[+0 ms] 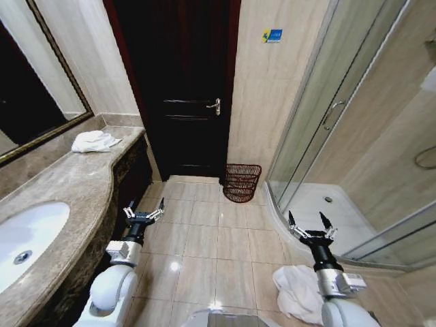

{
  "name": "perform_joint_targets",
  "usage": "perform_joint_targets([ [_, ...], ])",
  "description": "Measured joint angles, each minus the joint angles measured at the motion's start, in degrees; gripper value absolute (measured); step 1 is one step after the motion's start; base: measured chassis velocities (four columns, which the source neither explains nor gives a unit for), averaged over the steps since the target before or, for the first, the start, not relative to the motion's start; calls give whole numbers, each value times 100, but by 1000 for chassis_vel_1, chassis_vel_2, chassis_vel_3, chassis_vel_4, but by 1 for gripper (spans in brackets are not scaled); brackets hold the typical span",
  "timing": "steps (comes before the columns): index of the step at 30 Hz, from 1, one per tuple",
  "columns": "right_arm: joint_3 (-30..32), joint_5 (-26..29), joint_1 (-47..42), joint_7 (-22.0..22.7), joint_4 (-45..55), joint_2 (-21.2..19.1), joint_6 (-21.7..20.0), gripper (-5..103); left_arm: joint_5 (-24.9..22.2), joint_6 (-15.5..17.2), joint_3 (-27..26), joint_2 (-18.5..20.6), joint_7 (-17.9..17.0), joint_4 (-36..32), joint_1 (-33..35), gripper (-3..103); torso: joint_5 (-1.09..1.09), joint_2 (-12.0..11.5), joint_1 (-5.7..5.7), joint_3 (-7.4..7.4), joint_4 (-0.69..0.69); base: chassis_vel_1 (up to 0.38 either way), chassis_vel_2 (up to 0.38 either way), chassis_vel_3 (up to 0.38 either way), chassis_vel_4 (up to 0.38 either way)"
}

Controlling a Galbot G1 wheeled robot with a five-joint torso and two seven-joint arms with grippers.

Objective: Discard the used towel into the hamper.

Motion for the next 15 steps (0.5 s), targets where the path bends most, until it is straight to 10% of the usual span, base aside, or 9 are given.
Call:
perform_joint_targets([
  [15,5,2,-15,51,-47,0,40,100,75,3,22,-24,19,-8,-20,100,0,0,0,0,0,0,0,0,0],
])
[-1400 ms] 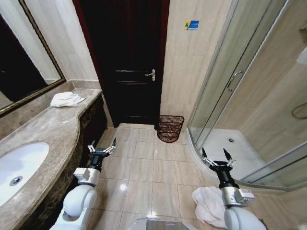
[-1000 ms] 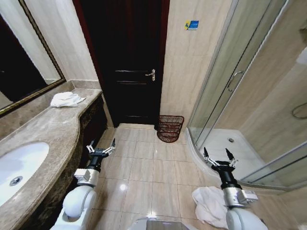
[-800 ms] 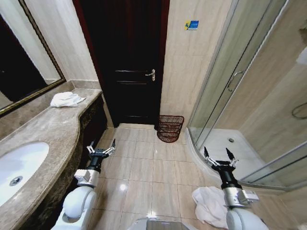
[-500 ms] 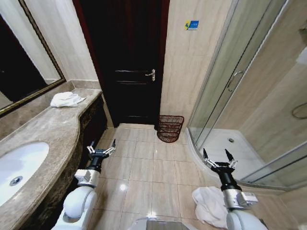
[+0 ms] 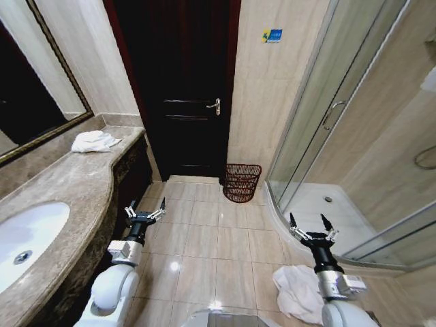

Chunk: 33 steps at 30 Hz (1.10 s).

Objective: Discard the used towel into the hamper.

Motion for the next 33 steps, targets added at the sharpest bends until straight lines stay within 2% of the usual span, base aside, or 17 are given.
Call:
perform_joint_targets([
  [25,63,27,-78,84,78,0,50,100,36,-67,0,-36,6,-27,70,100,0,0,0,0,0,-21,22,22,-24],
  [33,54,3,-69,84,115,0,-2,100,36,0,0,-15,7,-57,15,100,0,0,0,0,0,-28,28,30,-24],
])
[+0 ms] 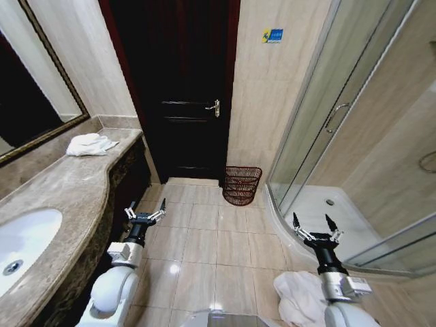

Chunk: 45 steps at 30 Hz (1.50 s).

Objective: Discard the used towel into the hamper.

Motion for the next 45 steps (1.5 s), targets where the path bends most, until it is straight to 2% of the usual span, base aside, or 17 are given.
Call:
perform_joint_targets([
  [16,42,22,-3,-7,28,0,-14,100,-12,-34,-2,-26,33,235,-24,100,0,0,0,0,0,-30,38,32,-35],
  [45,-16,88,139,-6,-121,0,41,100,31,-113,-2,-89,63,169,13,100,0,0,0,0,0,-68,68,71,-71],
])
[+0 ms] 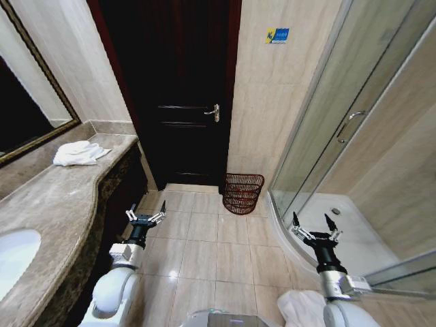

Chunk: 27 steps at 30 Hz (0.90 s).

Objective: Discard the used towel into the hamper.

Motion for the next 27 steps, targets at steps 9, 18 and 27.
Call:
perform_joint_targets([
  [9,-40,-74,103,-7,-27,0,-17,100,-58,5,-16,35,-6,13,-6,100,0,0,0,0,0,-103,101,101,-110],
  [18,-103,-135,181,-17,-81,0,-24,100,-58,-118,-25,-34,-8,64,92,100,0,0,0,0,1,-96,109,98,-103],
  [27,-77,-126,188,-21,-111,0,-24,100,-50,-127,-23,-56,-7,78,80,100,0,0,0,0,0,-118,112,105,-119],
])
